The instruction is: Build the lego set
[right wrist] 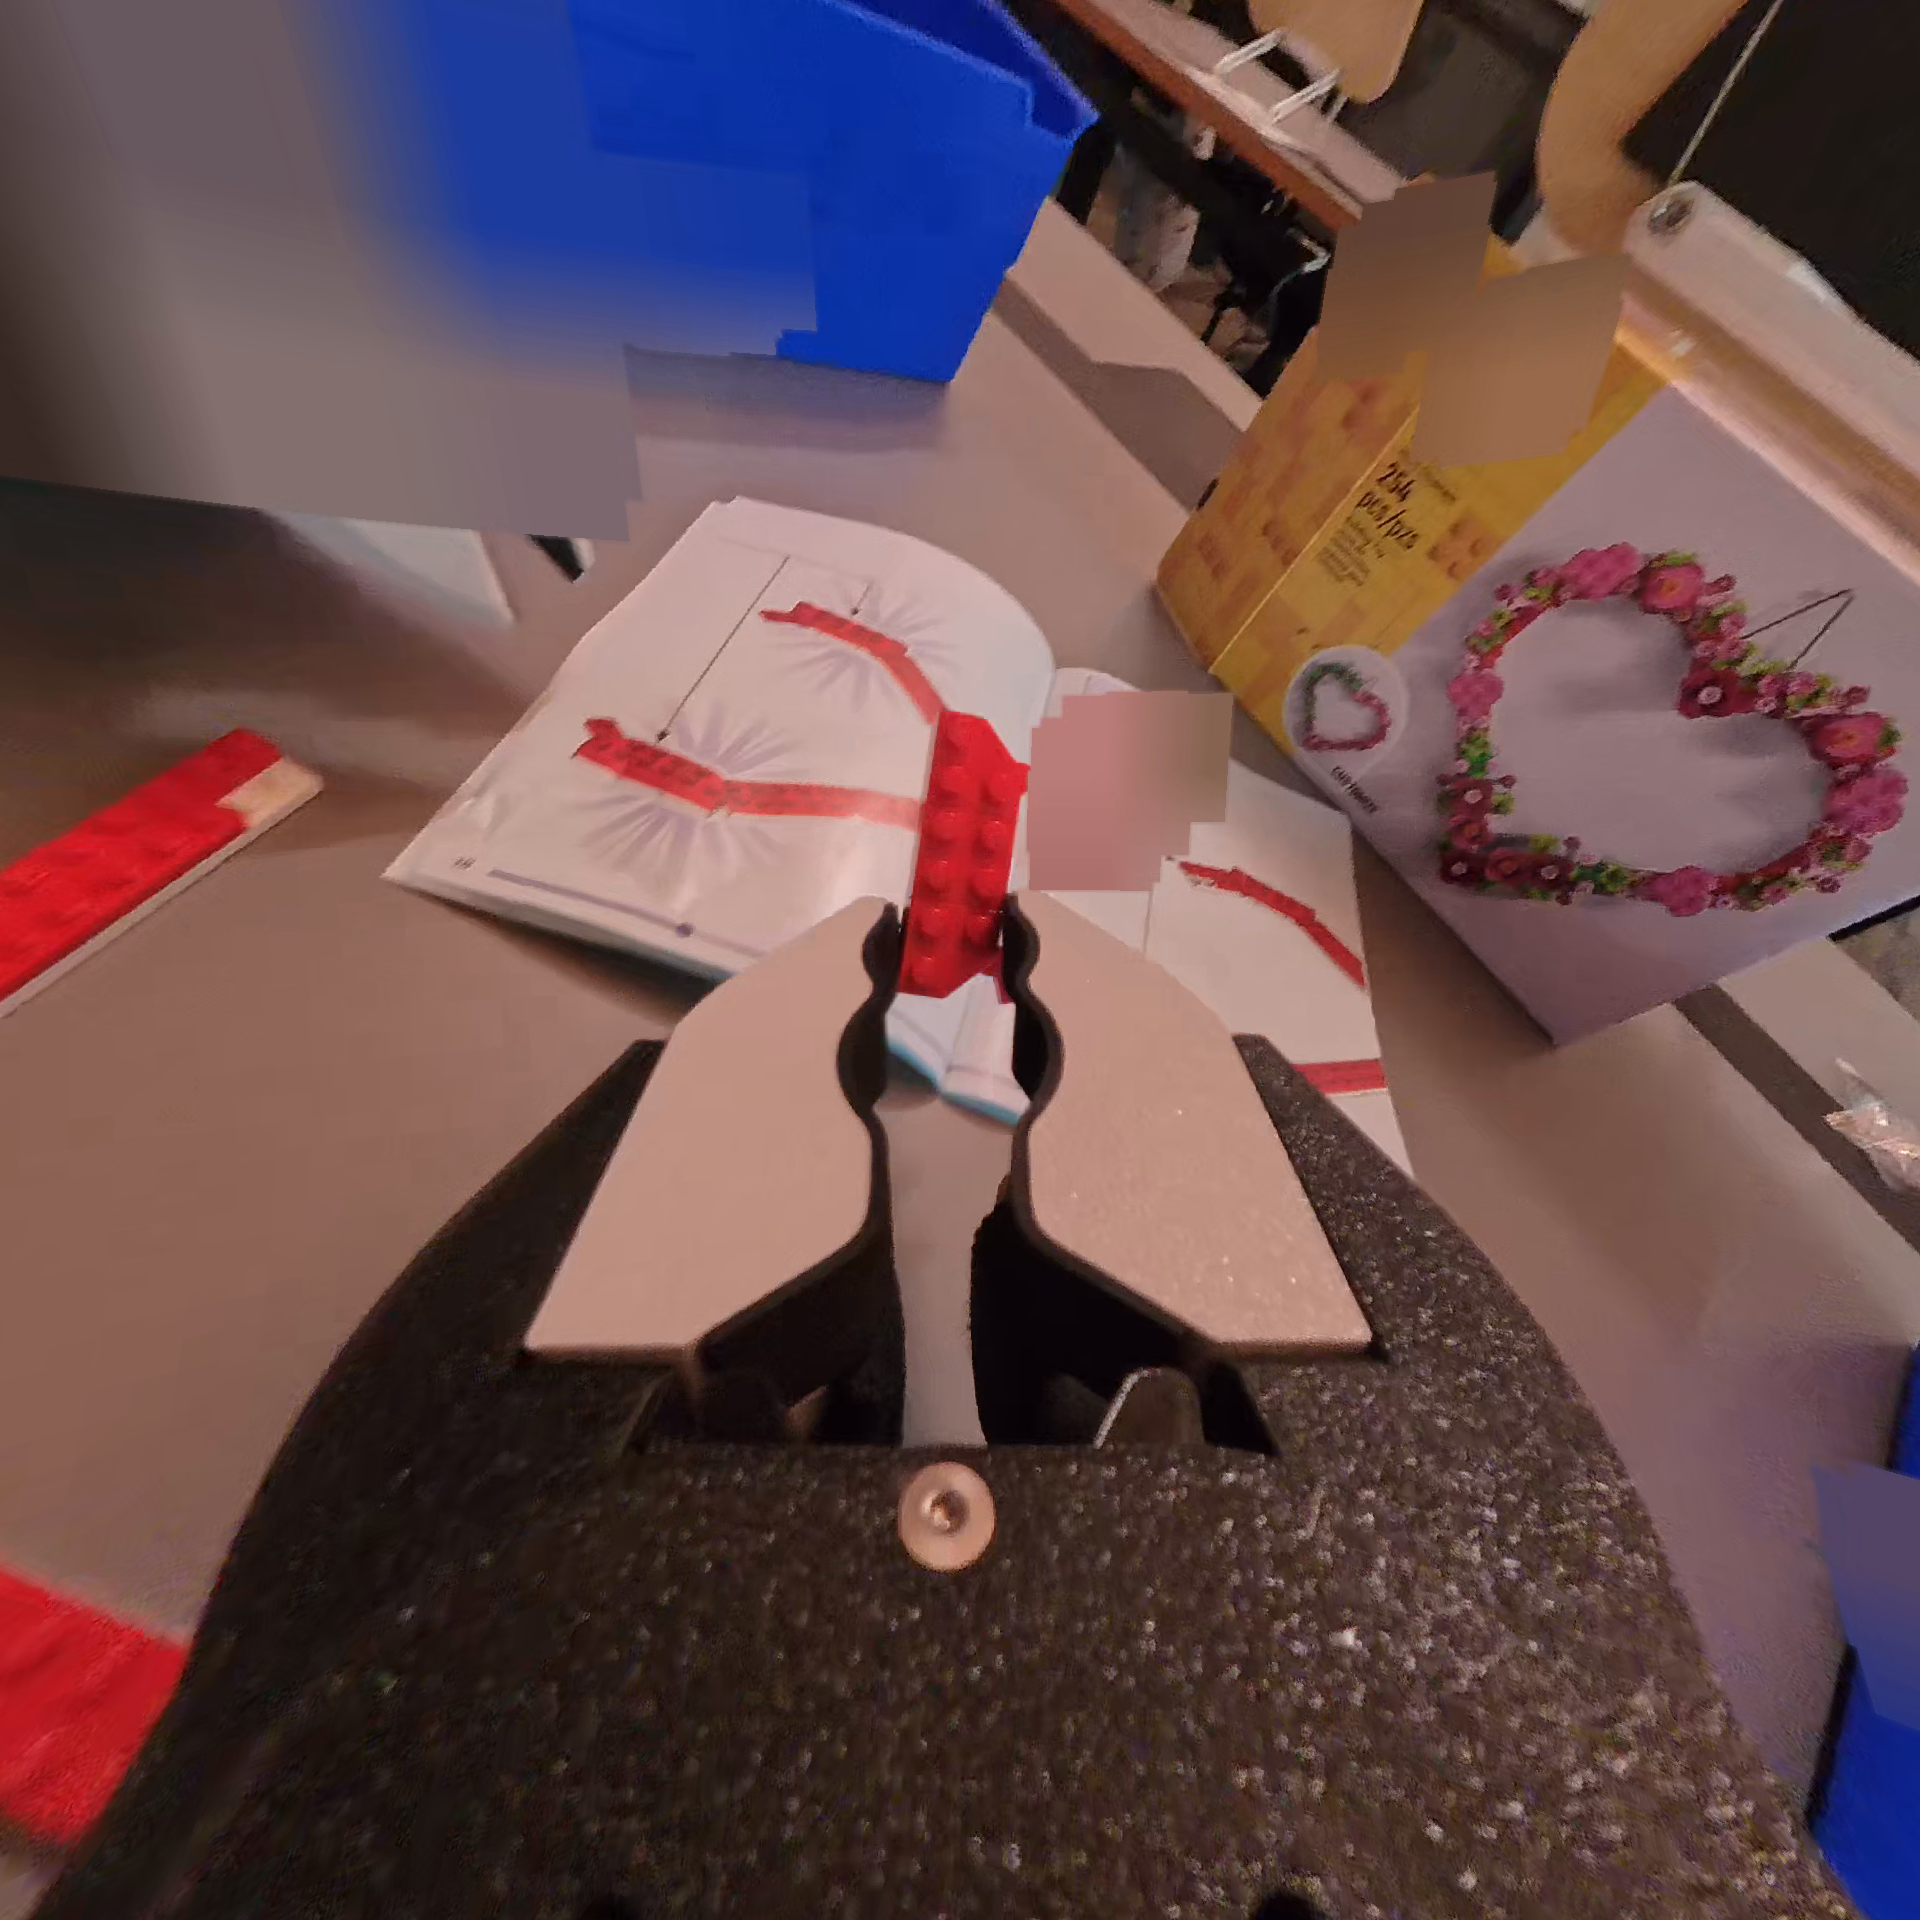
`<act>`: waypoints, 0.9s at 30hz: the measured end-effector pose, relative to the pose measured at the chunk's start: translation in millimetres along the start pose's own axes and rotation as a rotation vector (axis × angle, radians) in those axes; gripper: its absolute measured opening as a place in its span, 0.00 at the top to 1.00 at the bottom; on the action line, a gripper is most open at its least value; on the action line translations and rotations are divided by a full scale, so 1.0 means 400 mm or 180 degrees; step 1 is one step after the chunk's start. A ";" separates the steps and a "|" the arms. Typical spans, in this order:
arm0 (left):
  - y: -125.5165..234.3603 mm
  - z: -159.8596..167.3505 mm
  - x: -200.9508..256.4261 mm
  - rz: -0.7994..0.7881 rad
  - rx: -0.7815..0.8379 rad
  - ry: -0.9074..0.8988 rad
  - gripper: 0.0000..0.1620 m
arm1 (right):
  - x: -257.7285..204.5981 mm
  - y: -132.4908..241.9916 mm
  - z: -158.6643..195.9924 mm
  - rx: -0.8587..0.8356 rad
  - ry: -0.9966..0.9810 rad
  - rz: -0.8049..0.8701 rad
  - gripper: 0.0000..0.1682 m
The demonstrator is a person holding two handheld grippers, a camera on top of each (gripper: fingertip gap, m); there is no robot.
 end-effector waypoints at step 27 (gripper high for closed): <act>-0.025 0.012 0.003 -0.0230 -0.0380 -0.0255 0.84 | 0.013 -0.013 0.015 0.0151 -0.0095 0.0179 0.89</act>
Point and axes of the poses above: each gripper's, where its closed fingertips meet, y back along the fingers, z out of its underside, x = y × z across the jaws, the point moved 9 cm from there along y, back along the fingers, and after that the axes turned 10 degrees about -x, right-handed, at the moved point
